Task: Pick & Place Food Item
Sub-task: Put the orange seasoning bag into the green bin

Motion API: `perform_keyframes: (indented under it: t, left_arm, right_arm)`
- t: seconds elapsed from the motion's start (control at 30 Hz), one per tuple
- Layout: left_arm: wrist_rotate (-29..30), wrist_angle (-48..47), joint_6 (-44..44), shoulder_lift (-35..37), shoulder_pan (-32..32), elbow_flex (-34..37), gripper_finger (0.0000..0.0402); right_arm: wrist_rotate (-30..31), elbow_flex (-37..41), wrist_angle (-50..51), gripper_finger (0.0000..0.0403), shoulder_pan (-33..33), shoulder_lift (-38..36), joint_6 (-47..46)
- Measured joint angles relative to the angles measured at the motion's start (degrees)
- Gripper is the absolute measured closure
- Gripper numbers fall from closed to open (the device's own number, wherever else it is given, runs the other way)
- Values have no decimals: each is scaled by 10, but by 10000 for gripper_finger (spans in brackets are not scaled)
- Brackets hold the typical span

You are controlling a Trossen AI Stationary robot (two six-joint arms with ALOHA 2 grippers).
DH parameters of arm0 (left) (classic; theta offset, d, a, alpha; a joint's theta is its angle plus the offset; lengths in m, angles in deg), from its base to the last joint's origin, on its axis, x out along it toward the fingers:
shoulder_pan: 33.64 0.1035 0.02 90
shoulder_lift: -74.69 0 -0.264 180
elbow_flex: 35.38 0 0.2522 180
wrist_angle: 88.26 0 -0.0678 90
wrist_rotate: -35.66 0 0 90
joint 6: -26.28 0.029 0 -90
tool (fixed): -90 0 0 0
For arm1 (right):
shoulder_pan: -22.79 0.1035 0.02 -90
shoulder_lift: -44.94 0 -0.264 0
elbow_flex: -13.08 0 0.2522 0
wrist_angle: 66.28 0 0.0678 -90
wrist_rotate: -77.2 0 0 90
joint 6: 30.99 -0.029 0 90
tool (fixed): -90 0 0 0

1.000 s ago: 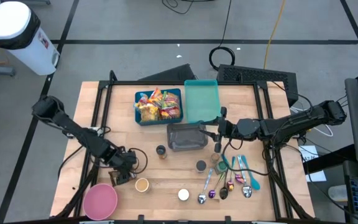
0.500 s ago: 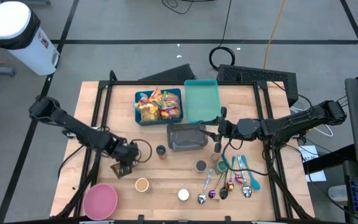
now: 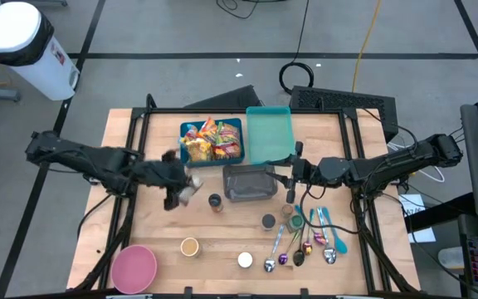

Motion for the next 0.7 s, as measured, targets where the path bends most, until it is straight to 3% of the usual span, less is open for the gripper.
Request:
perform_keyframes:
  t: [0.13, 0.3, 0.4, 0.5, 0.57, 0.7]
  left_arm:
    - [87, 148, 99, 13, 14, -14, 361]
    - [65, 314, 202, -9, 48, -15, 378]
    - [63, 355, 195, -38, 70, -14, 369]
    - [62, 404, 133, -72, 100, -14, 360]
    - [31, 415, 78, -94, 127, -13, 361]
    - [-132, 455, -13, -127, 196, -13, 379]
  right_arm:
    - [0, 16, -36, 273, 0, 4, -1]
    - [-1, 56, -172, 273, -11, 31, 5]
    - [-2, 61, -224, 271, -23, 53, -5]
    - [-16, 53, -226, 258, -26, 76, 50]
    - [-16, 41, -228, 242, -25, 94, 129]
    - [-13, 13, -228, 206, -24, 134, 341]
